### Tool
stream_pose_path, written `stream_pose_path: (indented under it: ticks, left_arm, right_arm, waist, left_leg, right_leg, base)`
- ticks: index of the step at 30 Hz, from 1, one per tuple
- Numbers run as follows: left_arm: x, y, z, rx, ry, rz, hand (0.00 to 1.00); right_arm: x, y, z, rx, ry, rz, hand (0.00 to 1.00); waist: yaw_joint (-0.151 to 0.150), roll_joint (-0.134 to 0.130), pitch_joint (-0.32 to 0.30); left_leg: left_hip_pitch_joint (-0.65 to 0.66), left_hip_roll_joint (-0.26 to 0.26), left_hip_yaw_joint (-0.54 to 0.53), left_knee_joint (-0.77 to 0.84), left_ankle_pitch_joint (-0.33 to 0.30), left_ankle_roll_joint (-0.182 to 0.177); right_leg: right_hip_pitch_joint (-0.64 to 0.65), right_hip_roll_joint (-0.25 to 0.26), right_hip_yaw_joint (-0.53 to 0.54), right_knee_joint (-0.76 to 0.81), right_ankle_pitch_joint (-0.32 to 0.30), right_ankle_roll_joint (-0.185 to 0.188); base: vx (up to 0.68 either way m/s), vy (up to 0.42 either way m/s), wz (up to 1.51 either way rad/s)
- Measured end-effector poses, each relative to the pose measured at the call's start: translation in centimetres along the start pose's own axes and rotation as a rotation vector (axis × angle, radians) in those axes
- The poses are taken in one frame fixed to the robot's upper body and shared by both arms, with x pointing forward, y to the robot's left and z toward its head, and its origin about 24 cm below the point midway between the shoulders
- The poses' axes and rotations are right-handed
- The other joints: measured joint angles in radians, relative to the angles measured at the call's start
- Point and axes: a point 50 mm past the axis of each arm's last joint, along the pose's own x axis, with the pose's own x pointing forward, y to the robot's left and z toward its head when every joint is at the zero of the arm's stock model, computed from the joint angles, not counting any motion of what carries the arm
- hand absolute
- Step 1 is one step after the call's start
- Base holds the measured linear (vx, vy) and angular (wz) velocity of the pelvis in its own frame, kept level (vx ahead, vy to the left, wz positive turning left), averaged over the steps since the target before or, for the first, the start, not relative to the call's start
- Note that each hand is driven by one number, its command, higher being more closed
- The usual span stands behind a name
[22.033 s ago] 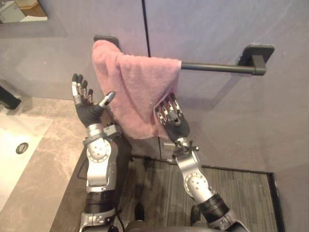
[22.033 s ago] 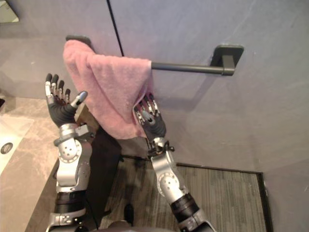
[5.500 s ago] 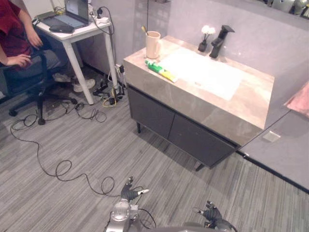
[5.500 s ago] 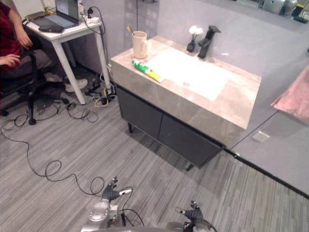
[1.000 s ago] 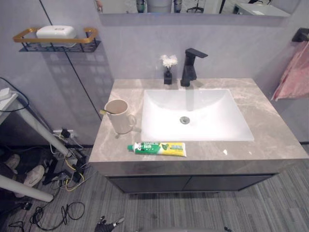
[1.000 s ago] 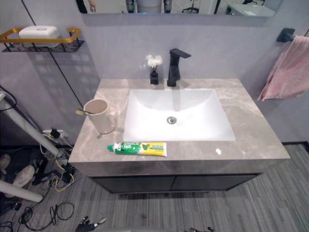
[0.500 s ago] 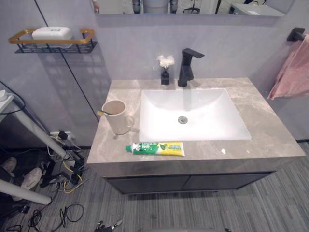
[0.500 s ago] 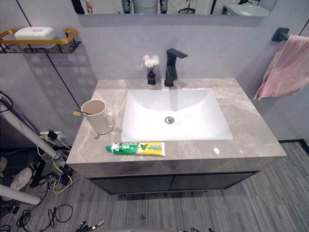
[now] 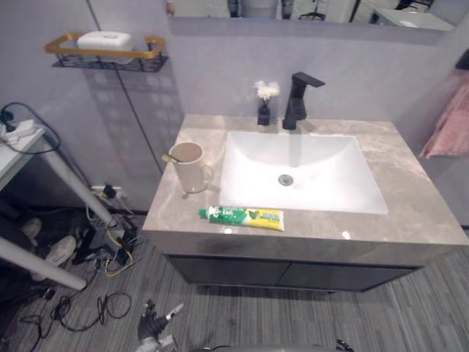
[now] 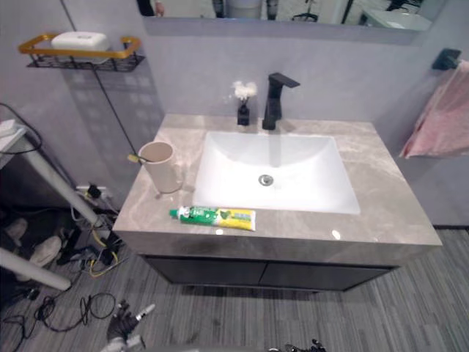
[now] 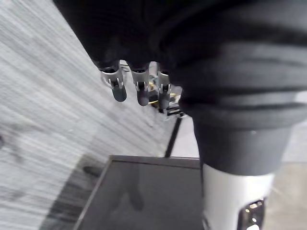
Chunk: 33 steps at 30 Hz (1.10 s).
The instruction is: Organize washtable
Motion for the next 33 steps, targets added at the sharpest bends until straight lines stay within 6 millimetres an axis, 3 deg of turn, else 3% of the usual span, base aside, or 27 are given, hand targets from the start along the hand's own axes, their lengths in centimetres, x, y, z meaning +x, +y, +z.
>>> stream_pose_path:
  ticks: [3, 8, 12, 15, 16, 20, 28, 33]
  left_arm:
    - [-0.7, 1.9, 3.0, -0.05, -0.157, 0.082, 0.0]
    - [-2.4, 5.0, 8.5, -0.093, -0.415, 0.247, 0.0]
    - [-5.2, 6.5, 14.0, -0.067, -0.688, 0.36, 0.0]
    - [-8.4, 7.5, 18.5, -0.018, -0.937, 0.454, 0.0]
    - [-9.8, 7.8, 20.8, 0.01, -1.069, 0.489, 0.0]
    - [-13.2, 7.9, 25.5, 0.063, -1.382, 0.546, 0.0]
    - [-17.5, 6.7, 30.2, 0.222, -1.774, 0.476, 0.0]
    - [-18.2, 5.1, 31.7, 0.389, -1.87, 0.311, 0.0]
  right_arm:
    - [0.1, 0.0, 0.9, -0.039, -0.033, 0.009, 0.0]
    - [0.2, 0.1, 1.4, -0.056, -0.052, 0.011, 0.0]
    - [0.2, 0.1, 1.4, -0.064, -0.05, 0.012, 0.0]
    - [0.3, 0.2, 2.0, -0.06, -0.064, 0.017, 0.0]
    - [0.4, 0.4, 2.4, -0.056, -0.073, 0.02, 0.0]
    - [0.3, 2.2, 3.2, -0.003, -0.095, 0.056, 0.0]
    - [0.4, 2.6, 4.4, 0.039, -0.124, 0.078, 0.0]
    - [0.6, 2.0, 4.1, 0.048, -0.104, 0.072, 0.0]
  waist:
    - [0.022, 0.005, 0.004]
    - [0.029, 0.008, 0.004]
    - [0.049, 0.008, 0.004]
    - [0.049, 0.011, 0.004]
    - [0.05, 0.015, 0.003]
    - [0.051, 0.042, -0.016]
    - [0.047, 0.114, -0.055]
    - [0.047, 0.123, -0.063]
  left_leg:
    - [-0.013, 0.004, -0.013, -0.001, 0.01, -0.007]
    - [-0.038, 0.004, -0.049, 0.002, 0.012, -0.01]
    - [-0.036, 0.002, -0.063, 0.007, 0.014, -0.013]
    - [-0.035, 0.007, -0.065, 0.007, 0.014, -0.013]
    - [-0.032, 0.008, -0.066, 0.007, 0.014, -0.013]
    - [-0.025, 0.01, -0.067, 0.007, 0.013, -0.013]
    - [-0.013, 0.008, -0.043, 0.002, 0.013, -0.012]
    - [-0.006, 0.016, -0.026, -0.003, 0.013, -0.012]
  right_leg:
    - [-0.008, -0.001, -0.021, 0.013, -0.011, 0.003]
    - [-0.002, -0.006, -0.057, 0.02, -0.016, 0.017]
    - [0.01, -0.007, -0.073, 0.016, -0.016, 0.016]
    - [0.014, -0.007, -0.075, 0.014, -0.016, 0.016]
    - [0.022, -0.007, -0.078, 0.01, -0.016, 0.016]
    - [0.032, -0.006, -0.078, 0.005, -0.016, 0.016]
    - [0.028, 0.004, -0.049, -0.004, -0.01, 0.014]
    - [0.027, 0.023, -0.022, -0.031, 0.001, 0.011]
  base:
    - [-0.08, -0.033, 0.16]
    - [-0.02, -0.011, 0.26]
    - [0.03, 0.003, 0.1]
    - [0.01, 0.002, 0.02]
    - [-0.01, -0.003, 0.03]
    - [-0.02, 0.006, -0.01]
    - [-0.03, 0.012, -0.09]
    - [0.0, -0.006, -0.14]
